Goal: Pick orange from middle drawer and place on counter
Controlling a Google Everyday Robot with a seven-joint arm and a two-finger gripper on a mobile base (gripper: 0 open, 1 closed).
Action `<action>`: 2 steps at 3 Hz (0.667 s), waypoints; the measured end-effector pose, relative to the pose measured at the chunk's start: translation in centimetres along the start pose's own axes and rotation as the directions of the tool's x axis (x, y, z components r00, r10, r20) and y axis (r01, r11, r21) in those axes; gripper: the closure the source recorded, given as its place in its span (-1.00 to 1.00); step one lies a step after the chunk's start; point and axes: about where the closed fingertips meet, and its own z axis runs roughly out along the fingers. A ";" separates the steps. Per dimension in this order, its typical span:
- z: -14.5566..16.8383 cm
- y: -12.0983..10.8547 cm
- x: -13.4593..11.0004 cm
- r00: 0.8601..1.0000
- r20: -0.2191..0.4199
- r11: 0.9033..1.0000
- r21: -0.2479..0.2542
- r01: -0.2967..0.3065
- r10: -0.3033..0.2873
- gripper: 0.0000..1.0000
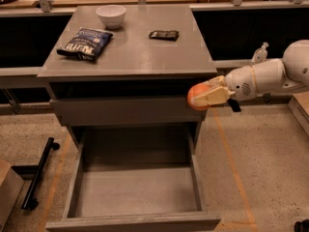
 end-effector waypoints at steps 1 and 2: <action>0.1 -0.1 0.0 1.000 0.001 1.000 0.001 -0.001 0.001 1.00; -0.7 -0.3 -1.8 0.998 0.050 0.998 0.067 0.020 -0.024 1.00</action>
Offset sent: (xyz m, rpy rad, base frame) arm 0.0223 -0.0087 0.0643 0.0552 -0.1978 -0.1952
